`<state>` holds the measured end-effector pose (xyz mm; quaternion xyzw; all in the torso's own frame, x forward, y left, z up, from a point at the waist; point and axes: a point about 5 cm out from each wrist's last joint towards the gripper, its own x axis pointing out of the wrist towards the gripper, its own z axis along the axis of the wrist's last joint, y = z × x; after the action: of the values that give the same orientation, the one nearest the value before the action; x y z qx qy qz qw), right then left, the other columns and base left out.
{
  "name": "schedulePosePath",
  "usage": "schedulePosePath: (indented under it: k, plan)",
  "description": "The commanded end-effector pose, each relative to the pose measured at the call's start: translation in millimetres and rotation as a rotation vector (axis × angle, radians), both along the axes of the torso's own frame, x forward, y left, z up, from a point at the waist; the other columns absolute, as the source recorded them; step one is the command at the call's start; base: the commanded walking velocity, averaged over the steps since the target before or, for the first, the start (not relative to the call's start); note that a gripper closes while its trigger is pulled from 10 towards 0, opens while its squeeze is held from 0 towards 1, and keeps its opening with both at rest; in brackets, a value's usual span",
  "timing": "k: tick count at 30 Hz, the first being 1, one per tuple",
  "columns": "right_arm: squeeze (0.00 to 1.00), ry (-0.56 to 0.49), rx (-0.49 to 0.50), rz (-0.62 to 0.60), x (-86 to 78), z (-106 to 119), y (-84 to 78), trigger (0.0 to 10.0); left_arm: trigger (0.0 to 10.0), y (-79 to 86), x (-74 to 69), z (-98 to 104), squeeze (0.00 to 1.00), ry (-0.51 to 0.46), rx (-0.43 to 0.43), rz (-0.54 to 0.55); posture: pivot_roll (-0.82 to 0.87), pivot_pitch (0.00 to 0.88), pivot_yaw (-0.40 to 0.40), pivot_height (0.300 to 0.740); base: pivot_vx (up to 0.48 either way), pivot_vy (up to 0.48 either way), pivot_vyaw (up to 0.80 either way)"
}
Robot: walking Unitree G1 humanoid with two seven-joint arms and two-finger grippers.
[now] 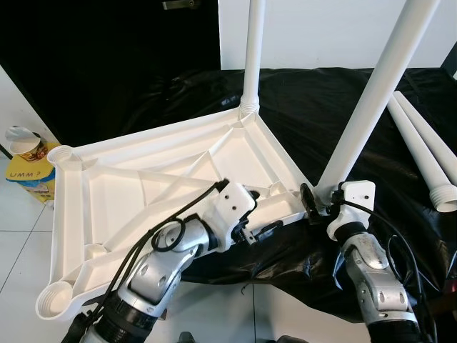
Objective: Building children table
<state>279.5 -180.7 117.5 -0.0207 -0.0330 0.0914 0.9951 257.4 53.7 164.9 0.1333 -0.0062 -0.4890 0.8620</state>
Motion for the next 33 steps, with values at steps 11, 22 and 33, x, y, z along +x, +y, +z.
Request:
schedulePosePath:
  k: [11, 22, 33]
  plan:
    - [0.0, -0.004, -0.124, 0.325, 25.8, 13, -5.1, 10.0, 10.0, -3.6, 6.2, 5, 0.0, -0.024, 0.015, -0.045, 0.04, 0.018, 0.019, 0.74, 0.0, 0.0, 0.0]
    - [0.0, 0.023, -0.151, 0.376, 31.6, 5, -3.4, 0.0, 10.0, -5.2, 0.4, 0, 0.0, -0.01, 0.035, -0.089, 0.04, 0.017, 0.006, 0.74, 0.0, 0.0, 0.0]
    - [0.0, 0.084, -0.148, 0.33, 29.0, -12, -9.4, 10.0, 10.0, -8.3, 1.4, -2, 0.0, -0.014, 0.046, -0.086, 0.02, 0.033, 0.016, 0.74, 0.0, 0.0, 0.0]
